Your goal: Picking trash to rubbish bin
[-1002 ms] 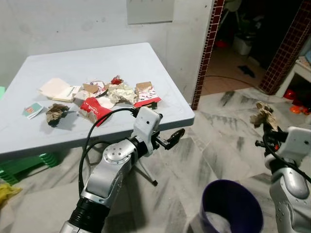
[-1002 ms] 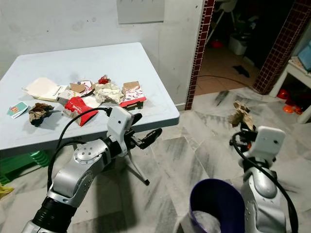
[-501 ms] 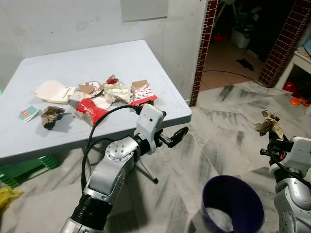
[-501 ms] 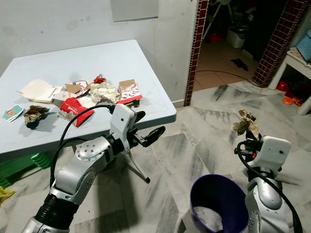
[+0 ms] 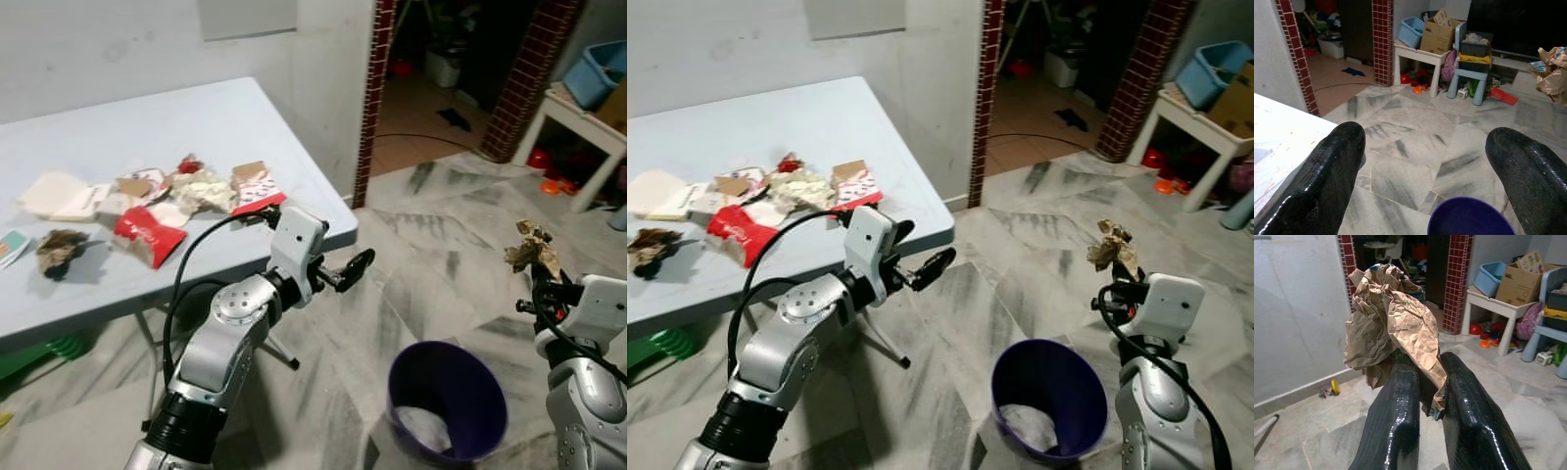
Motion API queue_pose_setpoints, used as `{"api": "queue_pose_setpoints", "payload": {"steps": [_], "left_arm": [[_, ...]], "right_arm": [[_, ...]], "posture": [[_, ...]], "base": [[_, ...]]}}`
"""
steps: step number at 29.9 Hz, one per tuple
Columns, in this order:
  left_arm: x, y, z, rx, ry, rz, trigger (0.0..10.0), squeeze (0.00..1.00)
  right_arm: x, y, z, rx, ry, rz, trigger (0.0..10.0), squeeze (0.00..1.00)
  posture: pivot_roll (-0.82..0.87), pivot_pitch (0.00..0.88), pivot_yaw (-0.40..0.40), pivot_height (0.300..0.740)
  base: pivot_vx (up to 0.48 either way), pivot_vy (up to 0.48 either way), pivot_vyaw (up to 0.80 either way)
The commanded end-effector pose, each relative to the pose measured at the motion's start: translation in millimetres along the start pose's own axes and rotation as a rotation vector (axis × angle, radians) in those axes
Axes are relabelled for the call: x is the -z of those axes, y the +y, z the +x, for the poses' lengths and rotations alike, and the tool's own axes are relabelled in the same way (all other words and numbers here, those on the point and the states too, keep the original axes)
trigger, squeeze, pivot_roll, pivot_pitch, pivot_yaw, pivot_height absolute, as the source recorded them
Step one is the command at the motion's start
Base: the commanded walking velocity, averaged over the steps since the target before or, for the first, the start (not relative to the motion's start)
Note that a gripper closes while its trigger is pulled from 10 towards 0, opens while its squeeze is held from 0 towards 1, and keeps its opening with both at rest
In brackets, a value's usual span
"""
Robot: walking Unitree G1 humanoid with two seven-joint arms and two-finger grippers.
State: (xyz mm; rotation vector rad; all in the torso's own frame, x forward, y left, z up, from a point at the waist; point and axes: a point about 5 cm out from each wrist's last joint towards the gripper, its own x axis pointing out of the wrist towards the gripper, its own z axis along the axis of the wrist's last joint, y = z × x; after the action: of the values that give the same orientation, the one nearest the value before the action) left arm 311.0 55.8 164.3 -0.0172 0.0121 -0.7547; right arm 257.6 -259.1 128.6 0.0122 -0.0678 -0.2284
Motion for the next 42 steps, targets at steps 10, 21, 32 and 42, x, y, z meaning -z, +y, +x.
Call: {"api": "queue_pose_setpoints", "payload": {"steps": [10, 21, 32, 42], "left_arm": [[3, 3.6, -0.1, -0.036, 0.015, -0.023, 10.0, 0.0], [3, 5.9, 2.5, -0.062, 0.044, 0.004, 10.0, 0.0], [10, -15.7, 5.2, 0.113, 0.09, 0.052, 10.0, 0.0], [9, -22.5, 3.4, 0.2, 0.106, 0.059, 10.0, 0.0]], "right_arm": [[-1, 1.6, -1.3, -0.02, 0.004, 0.002, 10.0, 0.0], [-2, -1.1, -2.3, -0.001, 0.003, -0.002, 10.0, 0.0], [7, -10.9, 0.2, 0.023, 0.034, -0.01, 10.0, 0.0], [25, -22.1, 0.1, 0.034, 0.09, -0.022, 10.0, 0.0]], "posture": [[-0.15, 0.074, 0.022, 0.74], [-0.16, 0.079, 0.025, 0.74], [-0.17, 0.096, 0.044, 0.74], [-0.18, 0.162, 0.093, 0.74]], "base": [[-0.08, 0.165, -0.73], [0.0, 0.0, -0.4], [0.0, 0.0, 0.0], [0.0, 0.0, 0.0]]}}
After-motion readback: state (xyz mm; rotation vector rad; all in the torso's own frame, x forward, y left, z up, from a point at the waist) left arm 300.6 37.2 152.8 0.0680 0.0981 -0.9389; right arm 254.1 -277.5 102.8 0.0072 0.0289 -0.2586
